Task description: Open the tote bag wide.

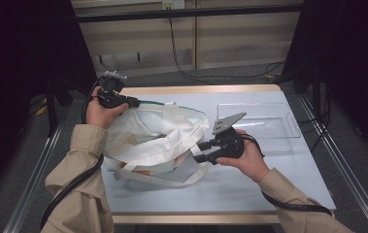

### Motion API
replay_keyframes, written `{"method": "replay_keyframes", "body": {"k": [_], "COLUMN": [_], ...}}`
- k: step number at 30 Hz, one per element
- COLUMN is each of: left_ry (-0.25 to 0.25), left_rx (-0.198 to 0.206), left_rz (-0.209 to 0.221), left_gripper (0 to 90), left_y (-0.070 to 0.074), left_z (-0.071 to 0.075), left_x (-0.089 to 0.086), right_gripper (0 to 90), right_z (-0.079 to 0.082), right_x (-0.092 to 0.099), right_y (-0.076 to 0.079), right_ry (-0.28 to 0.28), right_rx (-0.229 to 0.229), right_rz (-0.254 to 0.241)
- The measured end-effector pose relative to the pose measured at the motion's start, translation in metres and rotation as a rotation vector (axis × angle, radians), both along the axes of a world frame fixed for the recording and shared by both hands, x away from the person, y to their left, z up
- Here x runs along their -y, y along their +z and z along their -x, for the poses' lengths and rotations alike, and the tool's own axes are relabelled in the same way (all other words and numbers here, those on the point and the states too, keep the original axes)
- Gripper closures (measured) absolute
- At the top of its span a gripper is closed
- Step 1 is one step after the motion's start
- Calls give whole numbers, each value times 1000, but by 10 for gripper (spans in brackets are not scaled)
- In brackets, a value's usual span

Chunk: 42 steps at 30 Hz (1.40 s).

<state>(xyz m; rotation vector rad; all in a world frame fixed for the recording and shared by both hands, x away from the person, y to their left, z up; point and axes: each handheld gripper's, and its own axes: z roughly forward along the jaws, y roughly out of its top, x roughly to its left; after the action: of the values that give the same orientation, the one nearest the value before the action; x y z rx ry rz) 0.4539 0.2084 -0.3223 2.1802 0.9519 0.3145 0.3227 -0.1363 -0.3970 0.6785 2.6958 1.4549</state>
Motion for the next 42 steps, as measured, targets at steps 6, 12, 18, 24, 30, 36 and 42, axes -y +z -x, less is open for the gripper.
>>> {"method": "replay_keyframes", "body": {"k": [6,12,18,24,30,36,42], "left_ry": [-9,0,1,21,37,46,56], "left_rx": [-3,-2,8,8,12,28,30], "left_rz": [-9,2,-13,-6,-6,-13,-20], "left_gripper": [779,778,780,780,783,788,798], "left_y": [-1,-2,-1,-4,-7,-10,-15], "left_z": [0,1,0,-3,-7,-12,-16], "left_x": [-1,-1,1,4,7,8,11], "right_gripper": [688,832,857,861,863,868,871], "right_z": [-6,-6,-1,6,12,17,19], "right_x": [-6,-4,0,2,4,7,7], "right_y": [2,-1,-5,-14,-22,-26,-34], "right_ry": [-1,25,52,67,72,83,93], "right_rx": [8,3,6,-4,-8,-10,-28], "right_rz": [5,6,20,16,26,35,42]}}
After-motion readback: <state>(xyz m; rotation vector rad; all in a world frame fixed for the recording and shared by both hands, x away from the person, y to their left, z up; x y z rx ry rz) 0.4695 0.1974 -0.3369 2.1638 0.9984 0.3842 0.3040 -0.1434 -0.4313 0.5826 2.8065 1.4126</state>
